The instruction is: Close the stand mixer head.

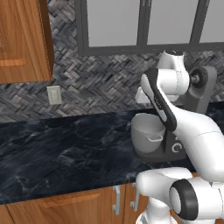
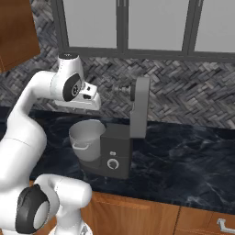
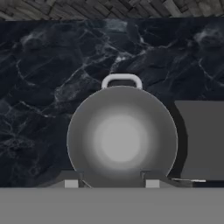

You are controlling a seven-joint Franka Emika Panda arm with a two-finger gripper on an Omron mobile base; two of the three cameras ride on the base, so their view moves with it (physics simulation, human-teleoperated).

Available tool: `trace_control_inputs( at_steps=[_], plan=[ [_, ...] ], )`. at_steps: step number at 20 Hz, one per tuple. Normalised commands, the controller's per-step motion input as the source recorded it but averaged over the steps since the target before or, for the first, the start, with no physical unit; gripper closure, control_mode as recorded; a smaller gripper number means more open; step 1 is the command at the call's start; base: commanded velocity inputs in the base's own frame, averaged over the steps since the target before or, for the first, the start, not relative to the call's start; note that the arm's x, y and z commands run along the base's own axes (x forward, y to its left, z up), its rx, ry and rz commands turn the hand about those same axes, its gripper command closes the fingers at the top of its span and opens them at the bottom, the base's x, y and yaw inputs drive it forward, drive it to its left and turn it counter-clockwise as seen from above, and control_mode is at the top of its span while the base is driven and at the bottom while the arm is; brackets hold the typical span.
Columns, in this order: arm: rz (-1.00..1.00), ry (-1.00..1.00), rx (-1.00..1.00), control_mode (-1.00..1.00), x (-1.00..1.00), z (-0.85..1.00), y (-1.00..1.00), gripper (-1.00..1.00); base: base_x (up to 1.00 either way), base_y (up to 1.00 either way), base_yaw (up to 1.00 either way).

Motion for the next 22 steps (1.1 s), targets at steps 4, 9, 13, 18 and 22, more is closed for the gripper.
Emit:
trace_control_inputs(
  at_steps=[4, 9, 13, 18, 22],
  plan=[
    [0.00, -0.02, 0.00, -1.00, -0.22, 0.00, -0.16, -1.00, 0.00, 0.00, 0.00],
    [0.04, -0.12, 0.05, -1.00, -0.80, 0.22, -0.58, -1.00, 0.00, 0.00, 0.00],
    [0.16, -0.21, 0.01, -1.00, -0.94, 0.49, -0.67, -1.00, 0.00, 0.00, 0.00],
    [0.27, -0.21, 0.05, -1.00, -0.72, 0.39, -0.76, -1.00, 0.00, 0.00, 0.00],
    [0.31, -0.12, 0.18, -1.00, -0.37, 0.16, -0.73, -1.00, 0.00, 0.00, 0.00]
  ],
)
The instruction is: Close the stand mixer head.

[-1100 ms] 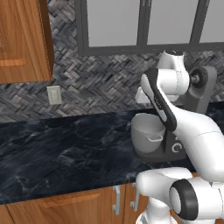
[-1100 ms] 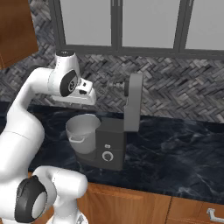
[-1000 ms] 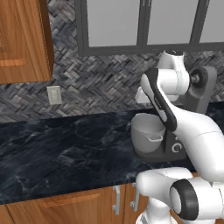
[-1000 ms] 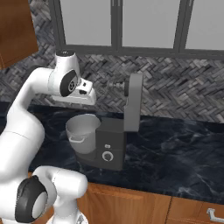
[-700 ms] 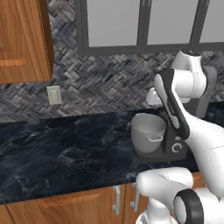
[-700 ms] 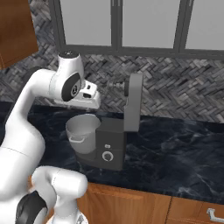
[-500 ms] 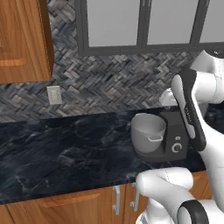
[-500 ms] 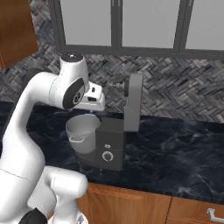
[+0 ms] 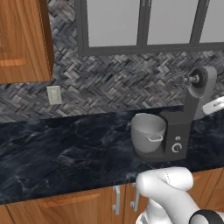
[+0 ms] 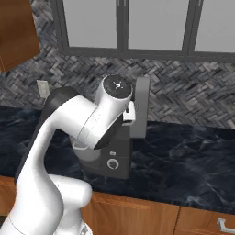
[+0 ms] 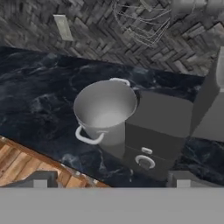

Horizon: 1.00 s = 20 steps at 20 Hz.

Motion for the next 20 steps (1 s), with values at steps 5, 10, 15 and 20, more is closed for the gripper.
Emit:
trace_control_inputs(
  at_steps=[5, 10, 15, 20],
  plan=[
    [0.31, -0.01, 0.20, -1.00, -0.03, 0.12, -0.73, -1.00, 0.00, 0.00, 0.00],
    [0.27, 0.01, 0.01, -1.00, 0.27, 0.29, -0.41, -1.00, 0.00, 0.00, 0.00],
    [0.15, -0.06, 0.00, -1.00, 0.02, 0.04, -0.38, -1.00, 0.00, 0.00, 0.00],
    [0.06, -0.25, -0.01, -1.00, 0.06, 0.00, -0.31, -1.00, 0.00, 0.00, 0.00]
  ],
)
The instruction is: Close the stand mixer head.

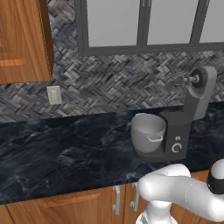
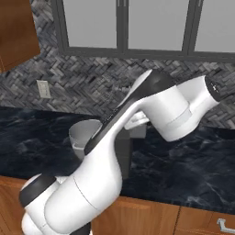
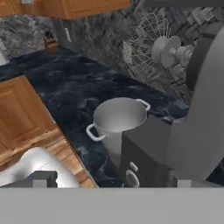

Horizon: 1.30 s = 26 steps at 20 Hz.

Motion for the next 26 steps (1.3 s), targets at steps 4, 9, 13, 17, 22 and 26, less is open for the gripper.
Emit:
trace_control_inputs(
  at_steps=[4, 9, 13, 17, 22, 26],
  plan=[
    [0.12, -0.20, 0.00, -1.00, 0.52, 0.00, -0.09, -1.00, 0.00, 0.00, 0.00],
    [0.10, -0.09, 0.03, -1.00, 0.96, 0.00, 0.00, -1.00, 0.00, 0.00, 0.00],
    [0.04, -0.02, 0.01, -1.00, 0.80, 0.00, 0.00, -1.00, 0.00, 0.00, 0.00],
    [0.10, -0.01, 0.03, -1.00, 0.59, 0.02, 0.10, -1.00, 0.00, 0.00, 0.00],
    [0.40, 0.01, 0.00, -1.00, 0.65, -0.10, 0.93, -1.00, 0.00, 0.00, 0.00],
    [0.41, 0.00, -0.09, -1.00, 0.54, -0.58, 1.00, -1.00, 0.00, 0.00, 0.00]
  ],
)
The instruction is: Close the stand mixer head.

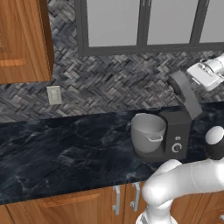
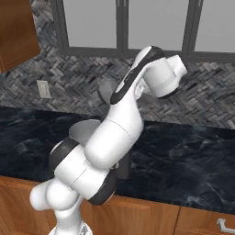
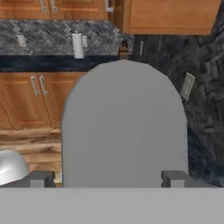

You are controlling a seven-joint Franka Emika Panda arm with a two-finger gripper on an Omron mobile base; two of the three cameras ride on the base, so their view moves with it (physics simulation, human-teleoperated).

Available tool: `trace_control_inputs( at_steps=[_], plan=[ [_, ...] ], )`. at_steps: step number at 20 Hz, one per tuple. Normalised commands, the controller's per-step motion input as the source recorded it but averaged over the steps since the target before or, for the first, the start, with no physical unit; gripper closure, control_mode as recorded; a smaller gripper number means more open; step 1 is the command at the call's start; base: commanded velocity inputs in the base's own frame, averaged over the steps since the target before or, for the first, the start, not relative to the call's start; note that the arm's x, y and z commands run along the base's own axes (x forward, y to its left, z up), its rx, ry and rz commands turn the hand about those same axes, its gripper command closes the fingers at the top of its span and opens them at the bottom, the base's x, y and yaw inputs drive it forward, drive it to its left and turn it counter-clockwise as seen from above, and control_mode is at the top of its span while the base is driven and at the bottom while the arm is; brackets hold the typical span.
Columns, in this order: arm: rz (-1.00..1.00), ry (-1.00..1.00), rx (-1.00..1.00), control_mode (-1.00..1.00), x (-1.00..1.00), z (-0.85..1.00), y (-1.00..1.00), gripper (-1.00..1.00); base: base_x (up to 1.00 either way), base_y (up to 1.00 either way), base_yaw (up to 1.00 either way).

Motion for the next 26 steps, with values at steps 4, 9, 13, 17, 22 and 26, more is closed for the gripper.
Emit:
trace_control_inputs(
  at_steps=[4, 9, 13, 17, 22, 26],
  plan=[
    [0.41, 0.00, -0.13, -1.00, 0.24, -0.70, 1.00, -1.00, 0.00, 0.00, 0.00],
    [0.24, -0.12, -0.35, -1.00, -0.02, -0.07, 1.00, -1.00, 0.00, 0.00, 0.00],
    [-0.06, -0.21, -0.15, -1.00, -0.50, 0.04, 0.50, -1.00, 0.00, 0.00, 0.00],
    [-0.15, -0.20, -0.06, -1.00, -0.70, 0.00, 0.04, -1.00, 0.00, 0.00, 0.00],
    [-0.04, -0.08, -0.01, -1.00, -0.29, 0.00, 0.01, -1.00, 0.00, 0.00, 0.00],
    [0.00, 0.00, 0.00, -1.00, 0.00, 0.00, 0.00, -1.00, 0.00, 0.00, 0.00]
  ],
)
